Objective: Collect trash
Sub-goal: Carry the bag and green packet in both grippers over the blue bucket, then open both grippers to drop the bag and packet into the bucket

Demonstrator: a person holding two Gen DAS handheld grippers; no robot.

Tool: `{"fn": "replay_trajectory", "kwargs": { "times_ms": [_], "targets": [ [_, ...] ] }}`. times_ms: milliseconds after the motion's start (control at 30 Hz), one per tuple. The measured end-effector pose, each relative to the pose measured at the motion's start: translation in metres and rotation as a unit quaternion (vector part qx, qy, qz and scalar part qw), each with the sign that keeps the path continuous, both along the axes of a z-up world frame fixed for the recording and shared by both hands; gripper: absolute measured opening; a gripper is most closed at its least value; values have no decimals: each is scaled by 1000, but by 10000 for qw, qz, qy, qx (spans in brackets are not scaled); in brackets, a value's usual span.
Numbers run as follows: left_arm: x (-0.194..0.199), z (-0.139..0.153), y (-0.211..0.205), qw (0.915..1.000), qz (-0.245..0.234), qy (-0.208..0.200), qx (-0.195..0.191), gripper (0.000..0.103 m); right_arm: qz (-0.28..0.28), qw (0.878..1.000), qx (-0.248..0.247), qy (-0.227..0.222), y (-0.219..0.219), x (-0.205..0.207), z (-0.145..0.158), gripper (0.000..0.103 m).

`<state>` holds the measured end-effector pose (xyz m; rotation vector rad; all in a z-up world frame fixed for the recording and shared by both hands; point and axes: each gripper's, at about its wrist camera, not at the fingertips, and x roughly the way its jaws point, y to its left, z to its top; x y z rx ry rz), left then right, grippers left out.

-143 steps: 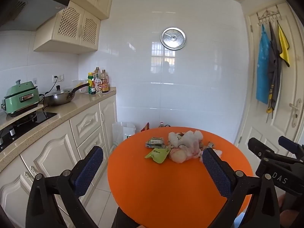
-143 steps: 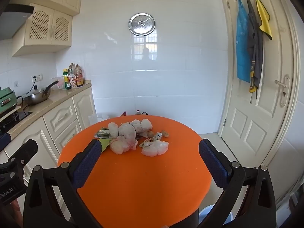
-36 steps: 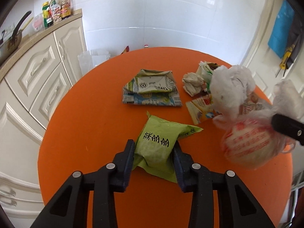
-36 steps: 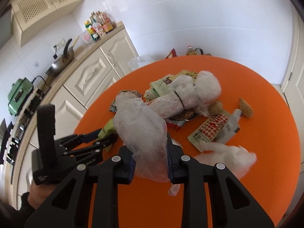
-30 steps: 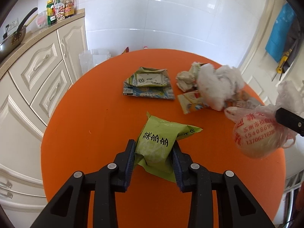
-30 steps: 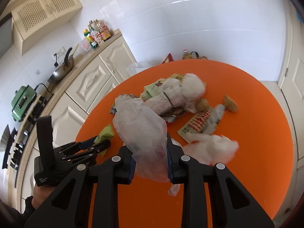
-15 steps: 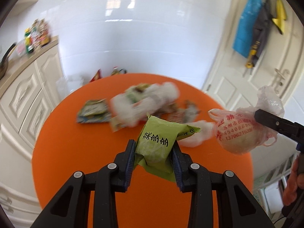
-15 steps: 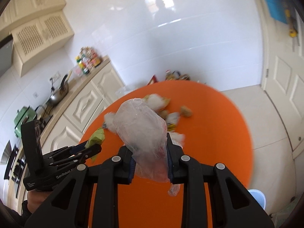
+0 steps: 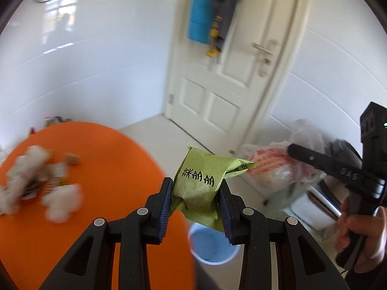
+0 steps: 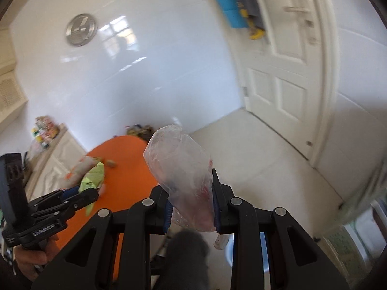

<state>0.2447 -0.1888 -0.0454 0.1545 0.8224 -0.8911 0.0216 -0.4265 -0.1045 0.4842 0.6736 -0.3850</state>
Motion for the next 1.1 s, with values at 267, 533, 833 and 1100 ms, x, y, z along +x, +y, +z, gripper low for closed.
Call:
{"fn": "replay_trajectory", "kwargs": {
  "times_ms": [267, 533, 833, 1100],
  "targets": [
    [-23, -86, -85, 9884, -936, 934, 752, 34, -789, 9925, 531, 774, -66, -48, -88, 26],
    [15, -200, -122, 9632, -978, 1710, 1827, 35, -1232, 9736, 1297, 1418, -115, -64, -192, 26],
    [79, -255, -171, 9483, -945, 1716, 2498, 80, -1483, 9558, 1752, 1836, -134, -65, -257, 57],
    [21, -221, -199, 9554, -778, 1350, 2507, 86, -1654, 9528, 1797, 1802, -129, -74, -261, 103]
  ]
}}
